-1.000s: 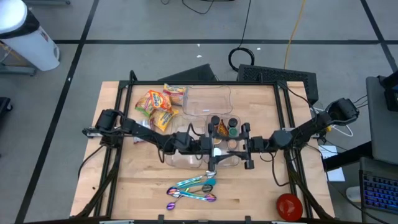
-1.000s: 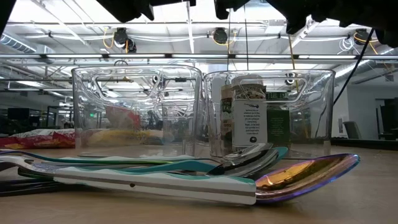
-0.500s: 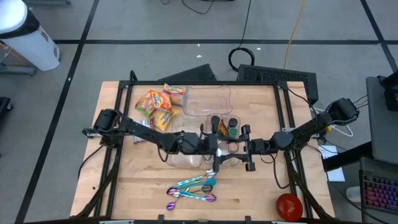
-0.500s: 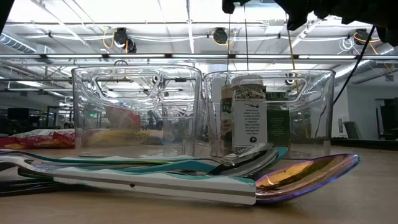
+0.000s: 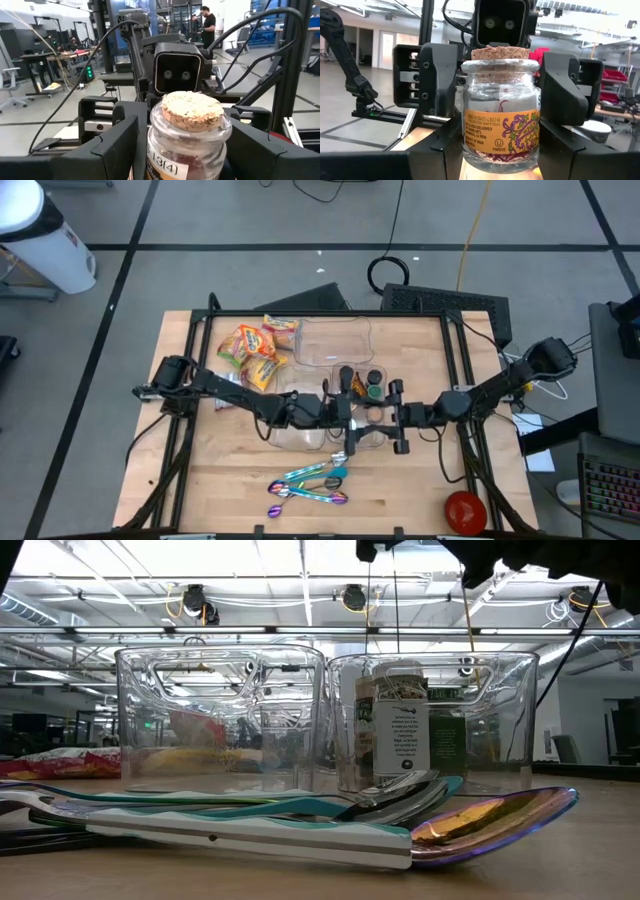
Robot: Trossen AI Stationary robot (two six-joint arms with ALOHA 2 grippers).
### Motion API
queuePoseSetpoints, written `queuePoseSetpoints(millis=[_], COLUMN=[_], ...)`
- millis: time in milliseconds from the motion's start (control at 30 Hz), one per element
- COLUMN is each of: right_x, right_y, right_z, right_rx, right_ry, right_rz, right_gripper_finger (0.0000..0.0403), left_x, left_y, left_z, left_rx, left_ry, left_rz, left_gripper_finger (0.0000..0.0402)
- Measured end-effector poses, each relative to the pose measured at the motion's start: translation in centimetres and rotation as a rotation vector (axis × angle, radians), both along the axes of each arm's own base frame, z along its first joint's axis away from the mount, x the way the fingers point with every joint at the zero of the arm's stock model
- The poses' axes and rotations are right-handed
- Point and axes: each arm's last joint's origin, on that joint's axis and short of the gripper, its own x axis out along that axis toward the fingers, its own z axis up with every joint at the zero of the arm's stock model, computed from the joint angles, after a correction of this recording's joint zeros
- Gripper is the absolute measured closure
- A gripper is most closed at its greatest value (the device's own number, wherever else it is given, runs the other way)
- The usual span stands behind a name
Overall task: Pick & Place Food Item
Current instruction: Put the brown seasoning bottle into the bottom right transparent bin
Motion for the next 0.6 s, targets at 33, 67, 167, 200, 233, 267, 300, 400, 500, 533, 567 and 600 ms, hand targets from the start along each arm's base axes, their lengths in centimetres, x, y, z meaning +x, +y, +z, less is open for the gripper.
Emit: queuePoseSetpoints(millis=[33, 67, 167, 200, 233, 267, 300, 400, 500, 533, 567, 600], right_x=[-0.1, -0.1, -0.1, -0.1, -0.1, -0.1, -0.1, -0.1, -0.1, -0.1, -0.1, -0.1], right_y=[0.1, 0.2, 0.3, 0.3, 0.3, 0.3, 0.3, 0.3, 0.3, 0.3, 0.3, 0.3], right_z=[0.1, 0.1, 0.1, 0.1, 0.1, 0.1, 0.1, 0.2, 0.3, 0.3, 0.3, 0.3], right_rx=[-0.006, -0.012, -0.021, -0.022, -0.019, -0.015, -0.014, -0.012, -0.011, -0.011, -0.012, -0.011], right_ry=[-0.008, -0.012, -0.016, -0.015, -0.013, -0.011, -0.011, -0.02, -0.027, -0.025, -0.023, -0.022], right_rz=[0.003, 0.005, 0.004, 0.004, 0.004, 0.006, 0.007, 0.013, 0.019, 0.019, 0.018, 0.016], right_gripper_finger=[0.0225, 0.0225, 0.0225, 0.0225, 0.0225, 0.0225, 0.0225, 0.0225, 0.0225, 0.0225, 0.0225, 0.0225], left_x=[0.0, 0.0, 0.0, 0.0, 0.0, -0.1, -0.2, -0.6, -1.2, -1.3, -1.3, -1.3], left_y=[0.0, -0.1, -0.1, 0.0, -0.1, -0.2, -0.2, -0.6, -0.9, -0.9, -0.9, -0.8], left_z=[0.0, 0.0, 0.1, 0.1, 0.1, 0.4, 0.5, 1.0, 1.5, 1.5, 1.5, 1.5], left_rx=[0.0, -0.001, -0.002, -0.002, -0.004, -0.008, -0.012, -0.008, 0.001, 0.005, 0.008, 0.007], left_ry=[-0.002, -0.003, -0.006, -0.008, -0.015, -0.023, -0.027, -0.02, 0.013, 0.027, 0.037, 0.037], left_rz=[-0.005, -0.008, -0.007, -0.007, -0.007, -0.008, -0.009, -0.012, -0.017, -0.017, -0.016, -0.014], left_gripper_finger=[0.0131, 0.0131, 0.0131, 0.0131, 0.0131, 0.0131, 0.0131, 0.0131, 0.0131, 0.0131, 0.0131, 0.0131])
